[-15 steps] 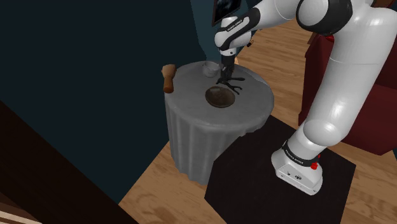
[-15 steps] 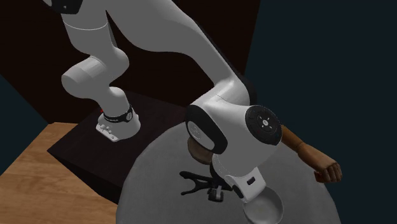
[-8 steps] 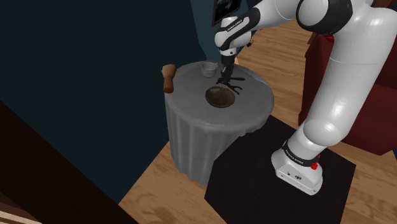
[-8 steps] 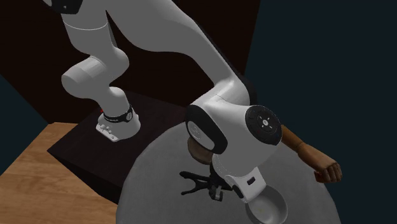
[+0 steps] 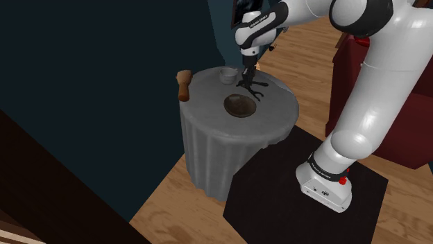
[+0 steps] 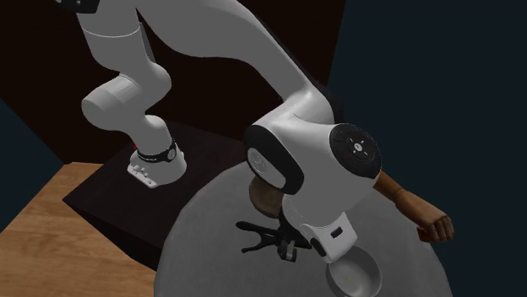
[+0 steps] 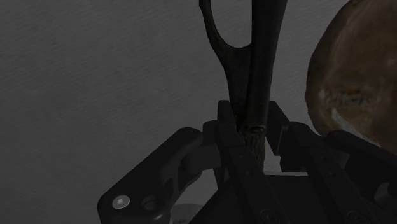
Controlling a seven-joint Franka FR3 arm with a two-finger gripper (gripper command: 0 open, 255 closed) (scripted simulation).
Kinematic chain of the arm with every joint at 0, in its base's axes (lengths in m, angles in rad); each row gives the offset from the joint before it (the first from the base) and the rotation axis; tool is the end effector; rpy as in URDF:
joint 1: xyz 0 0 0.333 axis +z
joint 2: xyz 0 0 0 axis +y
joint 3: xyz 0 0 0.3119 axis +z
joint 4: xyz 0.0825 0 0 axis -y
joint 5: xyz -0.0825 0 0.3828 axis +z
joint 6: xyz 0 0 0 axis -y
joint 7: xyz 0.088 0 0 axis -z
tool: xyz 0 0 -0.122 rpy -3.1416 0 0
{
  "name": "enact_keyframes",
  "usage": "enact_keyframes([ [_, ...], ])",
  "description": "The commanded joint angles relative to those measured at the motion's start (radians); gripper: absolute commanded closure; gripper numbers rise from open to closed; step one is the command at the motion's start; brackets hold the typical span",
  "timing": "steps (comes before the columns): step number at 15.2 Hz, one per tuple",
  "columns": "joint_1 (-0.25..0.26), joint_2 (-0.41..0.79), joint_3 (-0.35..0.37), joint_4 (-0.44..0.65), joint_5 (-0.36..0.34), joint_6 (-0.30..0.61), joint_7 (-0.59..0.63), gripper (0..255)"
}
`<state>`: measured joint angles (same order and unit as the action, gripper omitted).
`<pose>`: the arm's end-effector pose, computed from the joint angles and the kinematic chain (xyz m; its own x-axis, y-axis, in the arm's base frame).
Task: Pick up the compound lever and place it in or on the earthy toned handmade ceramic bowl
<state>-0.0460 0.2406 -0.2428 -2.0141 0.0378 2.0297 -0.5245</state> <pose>0.5401 -0.1555 0.3035 0.9552 0.2180 -0.2004 0.2050 -0.9752 -0.0838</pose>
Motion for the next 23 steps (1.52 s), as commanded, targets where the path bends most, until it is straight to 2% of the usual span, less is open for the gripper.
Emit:
enact_keyframes([
  [1,0.001,-0.012,-0.001,0.013,-0.003,-0.025,0.002,255],
  [18,0.006,-0.102,-0.006,0.122,-0.027,-0.221,0.016,255],
  [23,0.068,-0.204,0.043,-0.003,-0.030,-0.196,0.127,255],
])
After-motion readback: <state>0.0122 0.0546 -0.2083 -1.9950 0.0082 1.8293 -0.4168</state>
